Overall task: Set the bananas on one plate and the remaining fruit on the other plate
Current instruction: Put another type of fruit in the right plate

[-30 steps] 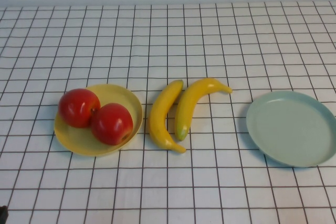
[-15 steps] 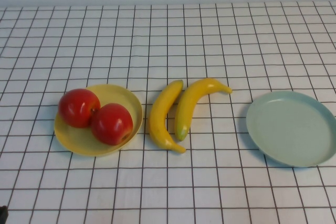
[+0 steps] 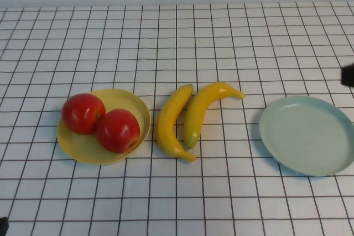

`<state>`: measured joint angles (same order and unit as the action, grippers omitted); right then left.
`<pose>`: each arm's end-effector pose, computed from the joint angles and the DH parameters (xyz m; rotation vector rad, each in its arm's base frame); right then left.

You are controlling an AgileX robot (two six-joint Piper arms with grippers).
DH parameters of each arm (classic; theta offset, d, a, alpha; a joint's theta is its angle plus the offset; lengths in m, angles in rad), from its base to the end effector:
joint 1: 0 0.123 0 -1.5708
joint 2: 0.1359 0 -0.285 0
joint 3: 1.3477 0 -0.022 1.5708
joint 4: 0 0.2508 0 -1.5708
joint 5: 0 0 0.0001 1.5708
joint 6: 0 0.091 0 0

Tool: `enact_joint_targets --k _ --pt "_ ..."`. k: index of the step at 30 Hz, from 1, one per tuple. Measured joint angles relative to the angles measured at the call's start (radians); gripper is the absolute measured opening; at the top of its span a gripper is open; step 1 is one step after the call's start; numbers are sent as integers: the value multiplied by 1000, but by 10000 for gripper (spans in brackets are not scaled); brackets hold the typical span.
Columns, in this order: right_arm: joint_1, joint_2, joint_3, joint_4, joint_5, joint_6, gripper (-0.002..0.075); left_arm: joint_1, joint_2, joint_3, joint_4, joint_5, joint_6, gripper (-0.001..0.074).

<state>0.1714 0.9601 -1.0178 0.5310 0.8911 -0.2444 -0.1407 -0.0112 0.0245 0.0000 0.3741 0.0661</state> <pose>0.1713 0.0661 0.3823 -0.2906 2.2291 0.6053 0.0521 -0.0074 0.1719 0.1931 1.8613 -0.0515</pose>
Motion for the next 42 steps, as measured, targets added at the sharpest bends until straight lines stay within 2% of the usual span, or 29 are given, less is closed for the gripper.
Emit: enact_joint_targets --k 6,10,15,20,22,24,28,31,34,42 --pt "1 317 -258 177 73 -14 -17 0 0 0 0 0 0 -4" --pt "34 496 -360 206 73 -2 -17 0 0 0 0 0 0 -4" --pt "108 674 -454 40 146 237 -17 0 0 0 0 0 0 -4" --pt "189 829 -619 -247 313 443 -4 0 0 0 0 0 0 -4" --pt "219 877 -696 -353 331 500 33 0 0 0 0 0 0 -4" --pt "244 923 -779 -417 337 548 108 0 0 0 0 0 0 -4" --pt "291 1001 -906 -488 339 628 350 0 0 0 0 0 0 -4" --pt "319 1063 -962 -504 339 658 451 0 0 0 0 0 0 -4" --pt "346 1131 -987 -498 342 680 473 0 0 0 0 0 0 -4" --pt "405 1262 -1025 -480 342 734 464 0 0 0 0 0 0 -4"
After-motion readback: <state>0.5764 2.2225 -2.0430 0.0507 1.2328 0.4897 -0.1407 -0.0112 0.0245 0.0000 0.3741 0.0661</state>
